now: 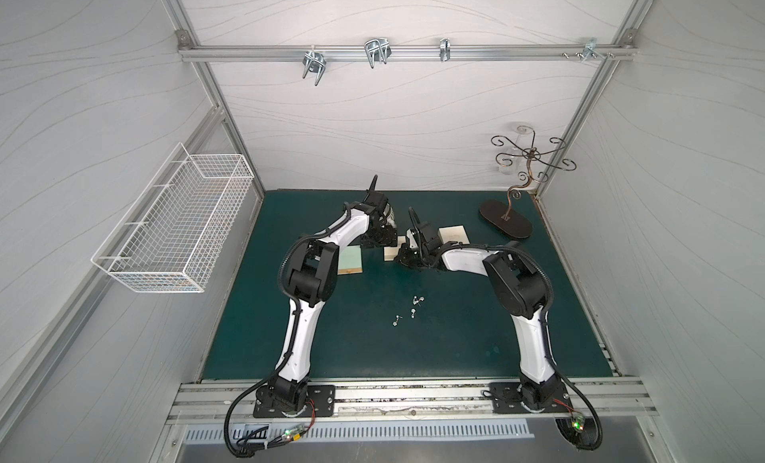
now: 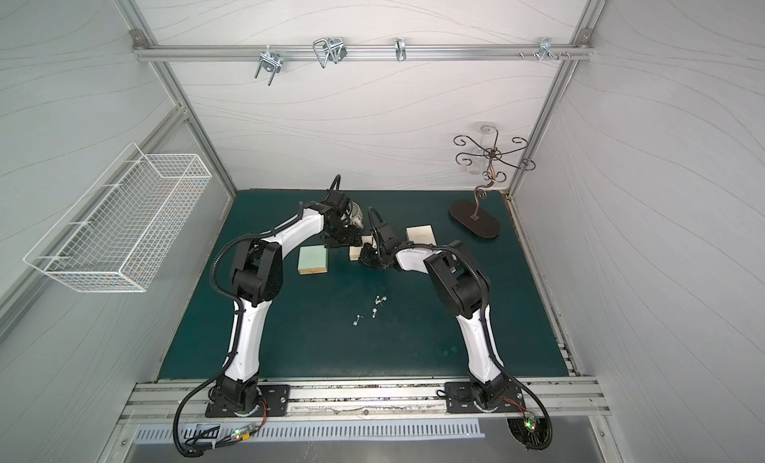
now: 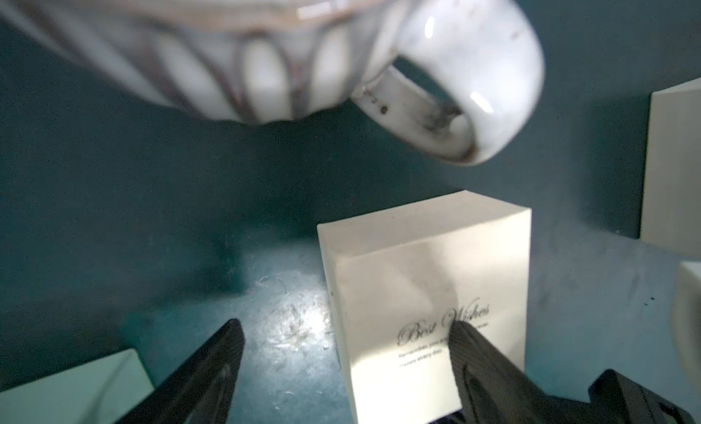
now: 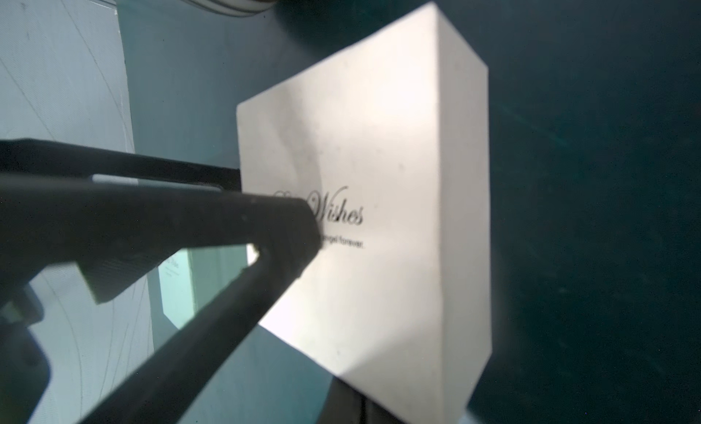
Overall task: Place the earrings into the drawer-style jewelry box
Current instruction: Open the drawer in the jewelry box.
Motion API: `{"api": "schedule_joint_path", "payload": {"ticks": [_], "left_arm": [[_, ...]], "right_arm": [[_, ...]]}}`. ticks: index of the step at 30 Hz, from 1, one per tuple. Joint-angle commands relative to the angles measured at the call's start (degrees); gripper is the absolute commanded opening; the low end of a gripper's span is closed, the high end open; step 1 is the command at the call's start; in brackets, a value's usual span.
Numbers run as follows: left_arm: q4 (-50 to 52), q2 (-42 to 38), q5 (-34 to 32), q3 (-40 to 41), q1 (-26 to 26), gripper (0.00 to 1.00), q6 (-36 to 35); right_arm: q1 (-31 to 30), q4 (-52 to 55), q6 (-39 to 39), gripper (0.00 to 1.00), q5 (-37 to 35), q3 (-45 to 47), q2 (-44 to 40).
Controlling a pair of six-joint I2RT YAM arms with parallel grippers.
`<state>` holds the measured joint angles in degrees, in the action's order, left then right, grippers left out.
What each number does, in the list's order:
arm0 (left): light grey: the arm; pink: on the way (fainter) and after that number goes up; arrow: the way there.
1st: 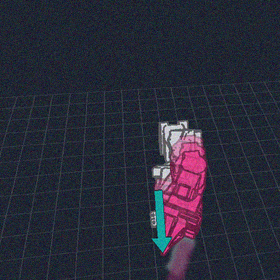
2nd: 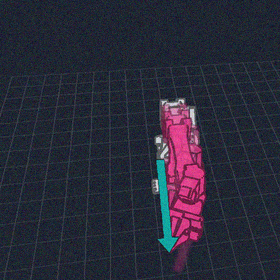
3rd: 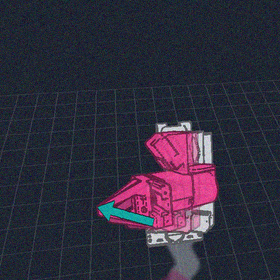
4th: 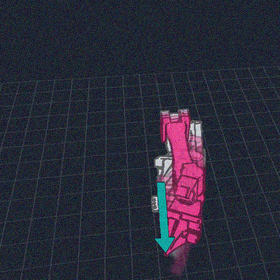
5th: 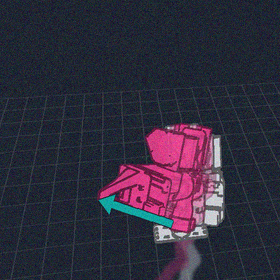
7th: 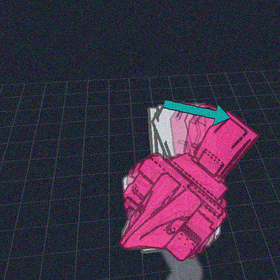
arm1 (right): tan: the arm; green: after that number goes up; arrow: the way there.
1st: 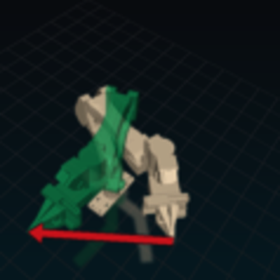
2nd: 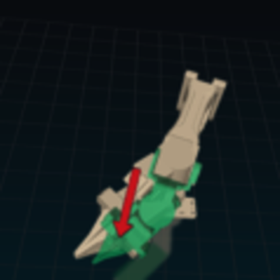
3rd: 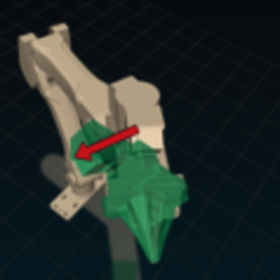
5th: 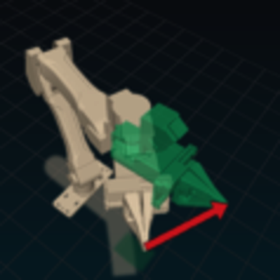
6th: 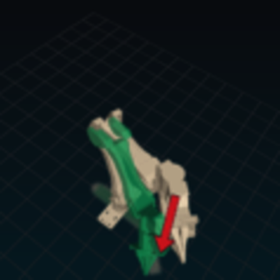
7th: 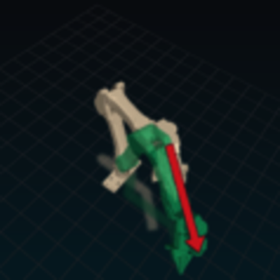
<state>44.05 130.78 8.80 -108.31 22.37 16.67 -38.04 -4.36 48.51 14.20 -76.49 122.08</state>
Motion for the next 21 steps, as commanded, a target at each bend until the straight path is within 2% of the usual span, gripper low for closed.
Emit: {"api": "schedule_joint_path", "payload": {"ticks": [1,21], "left_arm": [[1.8,2.1,0.1,-0.9,-0.1,0.88,-0.5],[1.4,2.6,-0.4,-0.6,-0.1,0.86,-0.3]], "right_arm": [[-0.5,-0.9,0.7,0.0,-0.4,2.2,-1.9],[-2.6,-0.6,-0.4,0.0,0.1,8.5,-8.2]]}}
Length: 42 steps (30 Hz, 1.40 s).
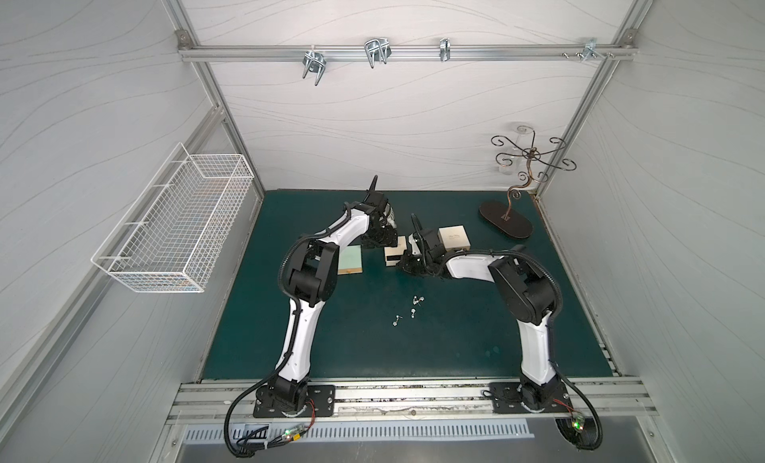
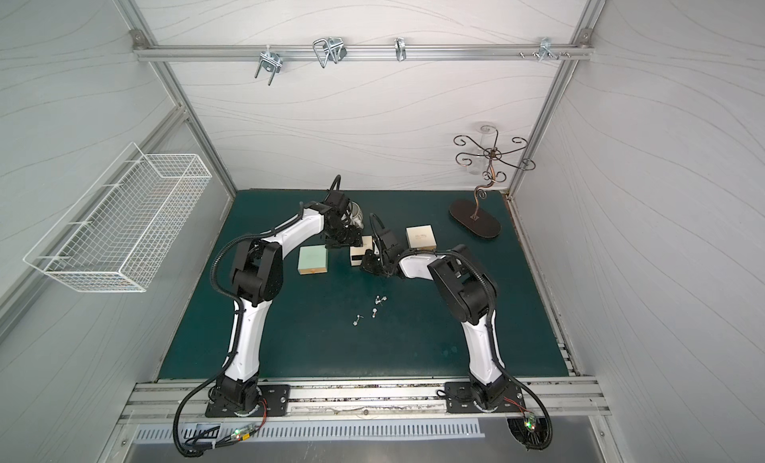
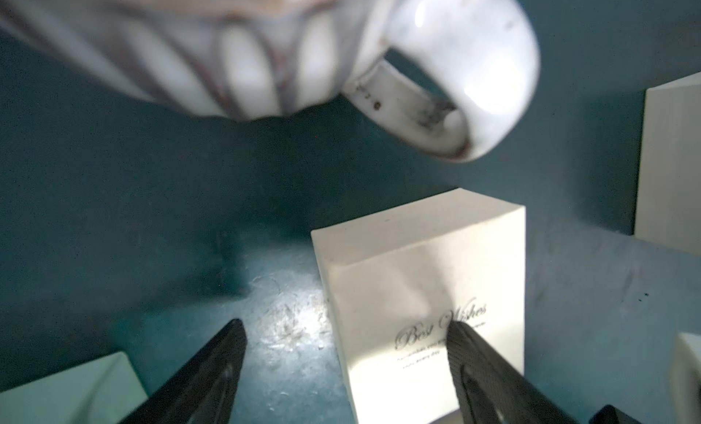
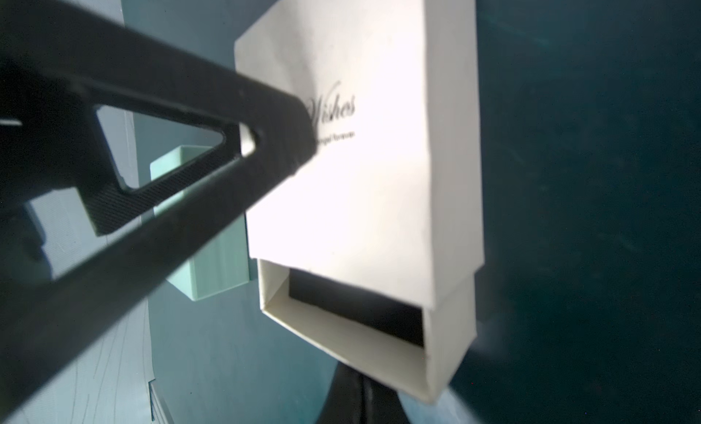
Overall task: Place the earrings into the drawer-style jewelry box
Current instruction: Open the drawer in the jewelry box.
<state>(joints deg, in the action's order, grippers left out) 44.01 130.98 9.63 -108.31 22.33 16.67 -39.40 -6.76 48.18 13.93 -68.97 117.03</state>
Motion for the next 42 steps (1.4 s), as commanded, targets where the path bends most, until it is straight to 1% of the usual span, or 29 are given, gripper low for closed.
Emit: {"api": "schedule_joint_path", "payload": {"ticks": [1,15,23,24,26,29,31,36,42], "left_arm": [[1.5,2.4,-1.2,-0.7,-0.1,0.86,-0.3],[1.5,2.4,-0.9,-0.7,-0.1,0.86,-0.6],[-0.3,1.0,2.2,-0.2,-0.1,0.89,-1.1],[-0.8,0.7,2.6,-0.1,-0.1,0.9,-1.1],[-1.3,-0.2,3.3,-0.3,-0.1,0.92,-1.0],[-1.9,-1.4,4.0,-0.5,-0.1,0.96,-0.8],[-2.1,-2.2,4.2,-0.7,-0.1,0.98,-0.7],[-2.8,-4.1,5.9,-0.8,-0.1,0.99,-1.2],[-4.5,-8.9,6.0,0.9,-0.1,0.99,-1.8]], "right_arm": [[-1.4,1.7,0.0,0.0,0.3,1.3,-3.3],[-2.4,1.4,0.3,0.0,0.0,5.1,-5.9],[-2.4,2.3,-0.7,0.0,0.0,5.0,-5.7],[-2.4,2.5,-0.8,0.01,-0.1,4.9,-5.8],[-2.3,3.1,-1.1,0.13,-0.5,4.7,-6.3],[-2.4,4.0,-1.6,0.27,-1.0,4.5,-6.9],[-2.4,4.5,-2.0,0.33,-1.0,4.4,-7.3],[-2.4,5.7,-3.0,0.41,-1.4,4.6,-8.8],[-2.4,9.8,-6.8,0.44,-2.4,4.7,-12.9]]}}
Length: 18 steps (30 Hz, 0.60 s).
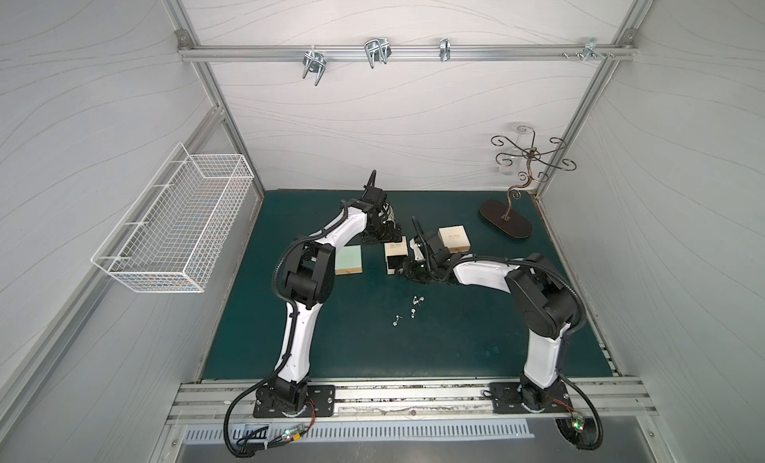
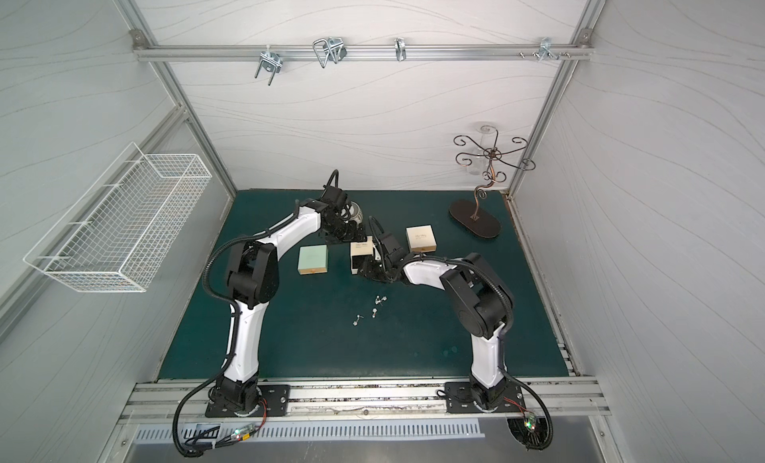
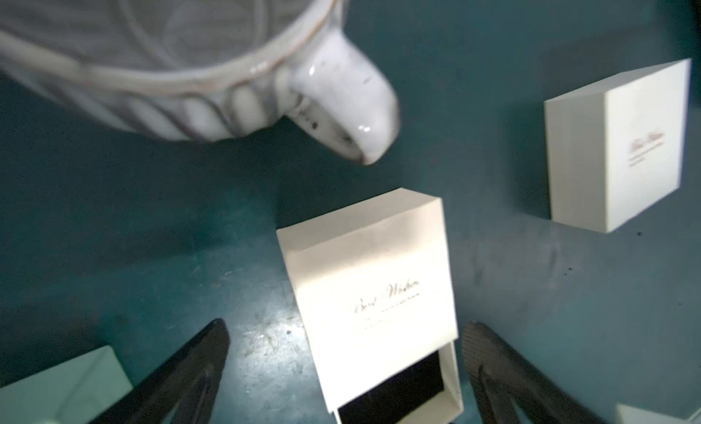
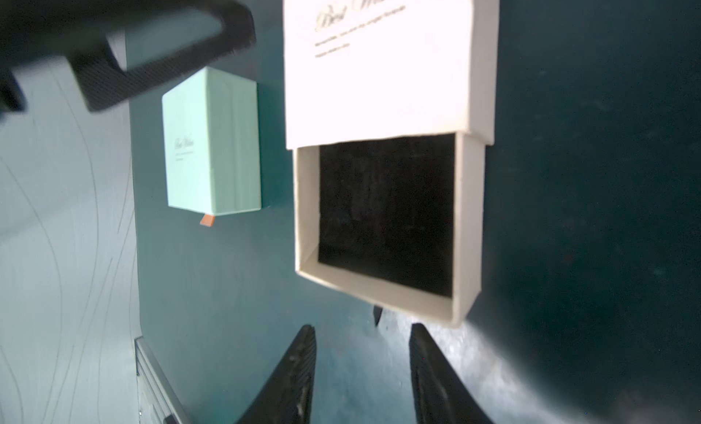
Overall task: Place the earrings into the drawer-style jewelry box
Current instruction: Open the drawer in the jewelry box, then pick up the earring from the center of the board.
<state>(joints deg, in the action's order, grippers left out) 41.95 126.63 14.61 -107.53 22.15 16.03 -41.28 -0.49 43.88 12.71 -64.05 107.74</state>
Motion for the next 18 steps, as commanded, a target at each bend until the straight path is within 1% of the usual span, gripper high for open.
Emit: {"api": "schedule_joint_path", "payload": {"ticks": [1,4,7,13,15,18], "left_arm": [[-2.5,-5.4,1.2,0.3,0.1,0.99,-1.2],[-2.8,-8.6,1.4,1.5,0.1,0.99,-0.9],[-4.2,-13.1,1.6,6.3,0.1,0.99,-0.6],[-8.0,-24.2,1.8,18.3,0.0,0.99,1.0],[-8.8,-27.5,2.6,22.3,-0.1,0.99,1.1],[-8.8,-32.7,2.1,28.2,0.0,0.99,2.2]], "right_arm": [[-0.4,4.4,-3.2,0.44,-1.4,-0.2,-4.3],[-0.5,6.7,-5.2,0.44,-2.2,0.2,-6.5],[-0.4,10.3,-8.4,0.44,-3.5,0.5,-8.9],[-0.4,19.8,-16.7,0.43,-7.1,0.8,-14.0],[-0.4,22.4,-18.9,0.41,-8.0,1.1,-15.5],[-0.4,25.7,-22.1,0.38,-8.2,1.5,-17.2]]}}
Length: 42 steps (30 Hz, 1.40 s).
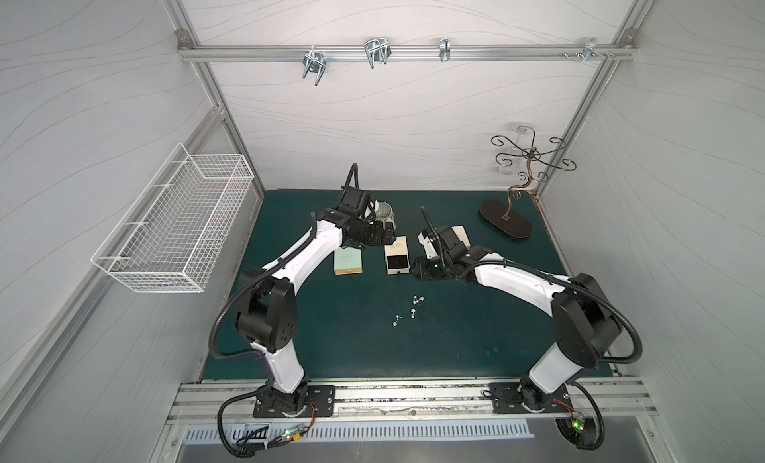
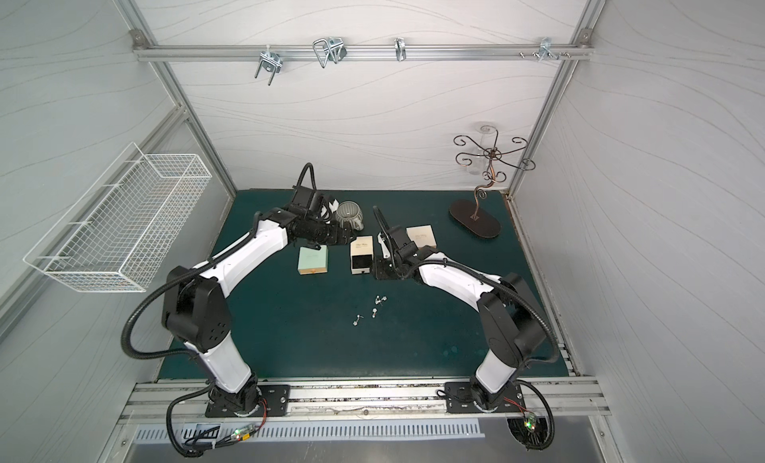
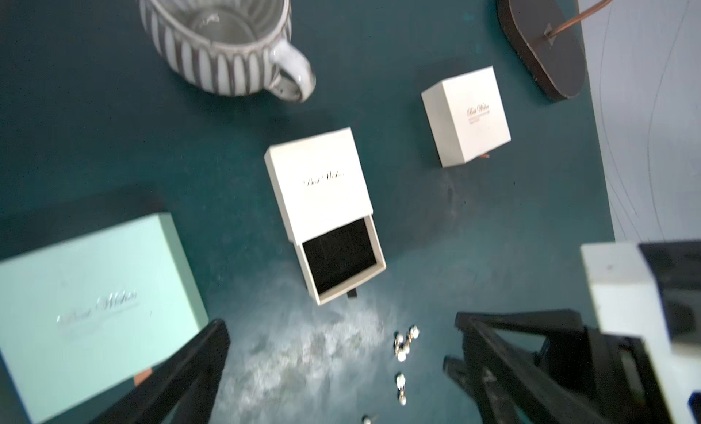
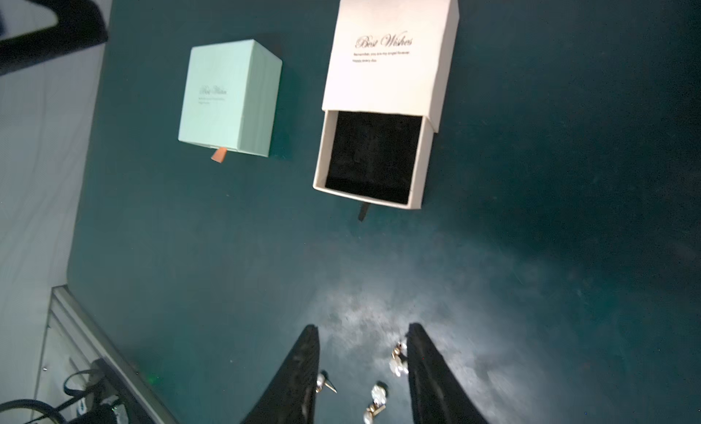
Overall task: Place the earrings into the drawer-style jewelry box
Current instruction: Pick up the earring from the center of the board.
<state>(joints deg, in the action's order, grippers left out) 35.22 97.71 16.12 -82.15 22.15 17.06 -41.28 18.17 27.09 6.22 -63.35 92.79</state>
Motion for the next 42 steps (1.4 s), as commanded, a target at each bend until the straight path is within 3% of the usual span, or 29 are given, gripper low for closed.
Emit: {"api": "schedule_joint_path", "payload": {"ticks": [1,9,16,29,42], "left_arm": [[-2.6,-5.7,1.0,5.1,0.0,0.99,1.8],[-5.1,-17.4,1.1,19.2,0.0,0.99,4.6],[-7.0,-22.1,1.2,26.4,0.0,0.99,6.6],[-9.7,-24.8,3.5,32.1,0.0,0.99,6.0],[-12.2,-26.9,5.4,35.5,0.0,0.99,8.0]], "right_arm": [[-0.5,8.1,-6.3,0.37,-1.7,0.9,-2.7],[-2.5,9.7,-8.2,0.33,-0.9,5.1,-6.9],[-6.2,10.7,-11.0,0.33,-2.3,4.1,-3.2],[-6.6,12.1,-13.6,0.3,-4.7,-4.9,10.4],[-6.8,13.9,-15.0,0.24,-7.0,-7.9,15.6]]}}
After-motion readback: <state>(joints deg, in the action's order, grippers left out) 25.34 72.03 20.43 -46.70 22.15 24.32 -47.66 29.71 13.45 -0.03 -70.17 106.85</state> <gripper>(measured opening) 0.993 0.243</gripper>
